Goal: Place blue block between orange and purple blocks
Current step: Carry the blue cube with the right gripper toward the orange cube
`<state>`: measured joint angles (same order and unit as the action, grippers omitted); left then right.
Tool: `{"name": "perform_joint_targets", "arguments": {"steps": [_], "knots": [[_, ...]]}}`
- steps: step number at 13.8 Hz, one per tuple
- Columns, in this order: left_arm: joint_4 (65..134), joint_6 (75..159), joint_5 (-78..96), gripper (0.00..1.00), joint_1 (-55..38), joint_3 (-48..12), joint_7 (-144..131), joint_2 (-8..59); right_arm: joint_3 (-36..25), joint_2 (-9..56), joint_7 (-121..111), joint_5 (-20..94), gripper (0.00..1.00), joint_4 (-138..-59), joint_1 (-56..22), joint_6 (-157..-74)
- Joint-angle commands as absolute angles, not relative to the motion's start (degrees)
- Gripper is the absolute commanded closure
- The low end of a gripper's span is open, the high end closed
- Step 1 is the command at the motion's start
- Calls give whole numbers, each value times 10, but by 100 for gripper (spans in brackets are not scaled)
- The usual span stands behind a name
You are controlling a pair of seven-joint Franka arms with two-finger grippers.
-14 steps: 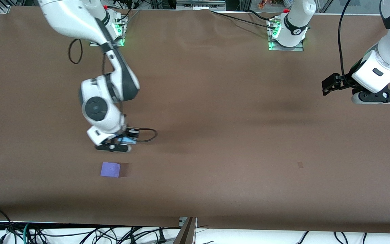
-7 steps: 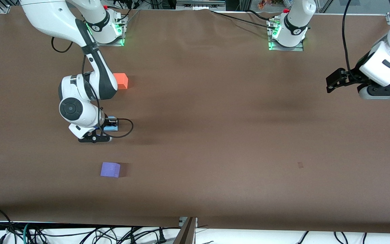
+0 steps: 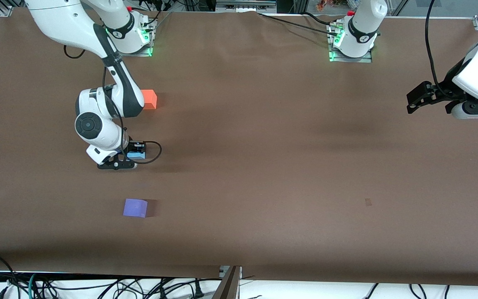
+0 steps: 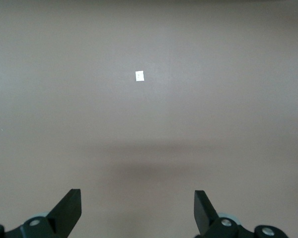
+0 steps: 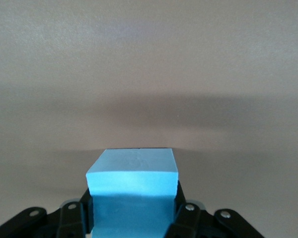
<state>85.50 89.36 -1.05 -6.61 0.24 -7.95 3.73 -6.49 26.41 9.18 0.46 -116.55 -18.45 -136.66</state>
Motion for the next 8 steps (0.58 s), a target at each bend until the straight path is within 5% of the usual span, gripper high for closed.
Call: {"name": "perform_joint_targets", "arguments": {"steps": [1,2,3,4,8], "knots": [[838,883,-6,0,-68,2,-71,50,-57,245,108,15,82,-1188,-181,-1379],[838,883,-7,0,-69,1,-71,51,-55,246,116,15,79,-1188,-182,-1379],[838,883,-7,0,-69,1,-71,50,-54,245,119,15,54,-1183,-182,-1376],[838,883,-7,0,-69,2,-71,51,-54,244,116,15,1,-1173,-182,-1373],[838,883,-4,0,-66,2,-71,51,-58,230,109,14,0,-1079,-182,-1264]]}}
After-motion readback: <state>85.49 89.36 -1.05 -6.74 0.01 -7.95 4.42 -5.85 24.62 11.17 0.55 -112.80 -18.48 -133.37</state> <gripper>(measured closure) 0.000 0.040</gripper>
